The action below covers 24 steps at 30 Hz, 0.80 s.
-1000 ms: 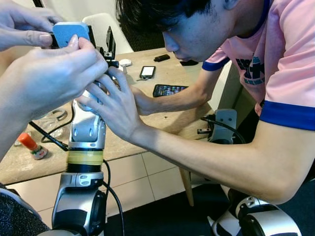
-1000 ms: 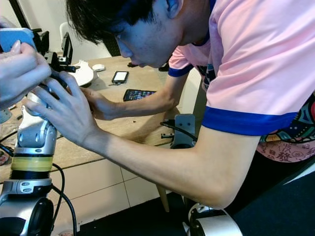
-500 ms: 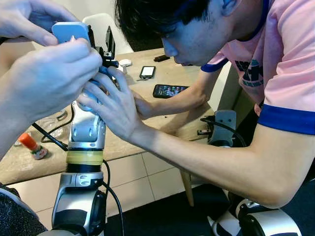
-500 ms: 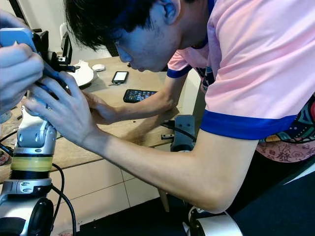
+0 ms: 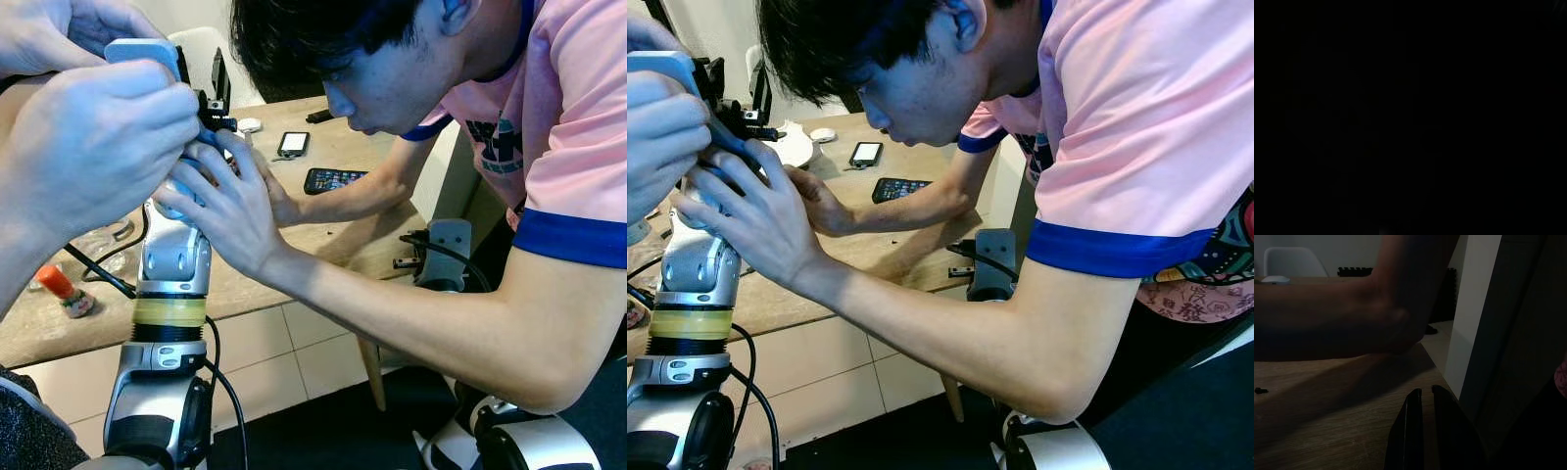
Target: Restocking fridge
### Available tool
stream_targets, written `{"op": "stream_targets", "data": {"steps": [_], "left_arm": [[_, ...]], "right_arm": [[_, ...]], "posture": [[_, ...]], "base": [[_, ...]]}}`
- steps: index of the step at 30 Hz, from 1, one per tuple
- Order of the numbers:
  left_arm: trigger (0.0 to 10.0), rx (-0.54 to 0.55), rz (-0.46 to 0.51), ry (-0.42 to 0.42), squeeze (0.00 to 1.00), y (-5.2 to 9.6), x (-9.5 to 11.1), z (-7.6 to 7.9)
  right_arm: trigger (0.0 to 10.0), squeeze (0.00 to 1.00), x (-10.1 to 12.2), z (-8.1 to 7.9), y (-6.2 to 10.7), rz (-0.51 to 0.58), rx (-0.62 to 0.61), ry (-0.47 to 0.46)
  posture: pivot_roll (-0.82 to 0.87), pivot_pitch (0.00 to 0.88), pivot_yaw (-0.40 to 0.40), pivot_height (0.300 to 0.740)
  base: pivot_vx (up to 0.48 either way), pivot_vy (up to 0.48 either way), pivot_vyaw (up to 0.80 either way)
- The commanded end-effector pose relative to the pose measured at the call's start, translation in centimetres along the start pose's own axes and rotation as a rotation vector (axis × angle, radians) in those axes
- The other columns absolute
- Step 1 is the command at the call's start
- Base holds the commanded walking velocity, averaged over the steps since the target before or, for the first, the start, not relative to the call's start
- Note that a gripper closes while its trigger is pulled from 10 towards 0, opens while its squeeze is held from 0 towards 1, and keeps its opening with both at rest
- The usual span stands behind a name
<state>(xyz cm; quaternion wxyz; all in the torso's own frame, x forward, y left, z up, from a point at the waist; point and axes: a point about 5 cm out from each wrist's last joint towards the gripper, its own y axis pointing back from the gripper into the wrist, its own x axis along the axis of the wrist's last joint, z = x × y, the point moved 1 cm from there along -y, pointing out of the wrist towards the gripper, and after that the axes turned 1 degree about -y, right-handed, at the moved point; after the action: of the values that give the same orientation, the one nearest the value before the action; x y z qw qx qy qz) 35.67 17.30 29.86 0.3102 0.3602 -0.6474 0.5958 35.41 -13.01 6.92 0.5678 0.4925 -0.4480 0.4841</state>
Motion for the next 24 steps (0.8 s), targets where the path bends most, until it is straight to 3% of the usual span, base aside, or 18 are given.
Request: {"op": "stream_targets", "data": {"steps": [1,24], "left_arm": [[10.0,-0.006,-0.015,-0.009,0.00,0.03,-0.27,-0.01],[10.0,-0.008,-0.013,-0.008,0.00,-0.04,-0.24,0.07]], "right_arm": [[10.0,0.00,-0.09,0.00,-0.07,-0.009,-0.003,-0.002],[10.0,0.00,-0.25,0.00,-0.04,-0.016,-0.005,-0.002]], "posture": [[0.05,0.000,0.041,0.740],[0.05,0.000,0.043,0.740]], "base": [[0.000,0.000,0.00],[0.000,0.000,0.00]]}}
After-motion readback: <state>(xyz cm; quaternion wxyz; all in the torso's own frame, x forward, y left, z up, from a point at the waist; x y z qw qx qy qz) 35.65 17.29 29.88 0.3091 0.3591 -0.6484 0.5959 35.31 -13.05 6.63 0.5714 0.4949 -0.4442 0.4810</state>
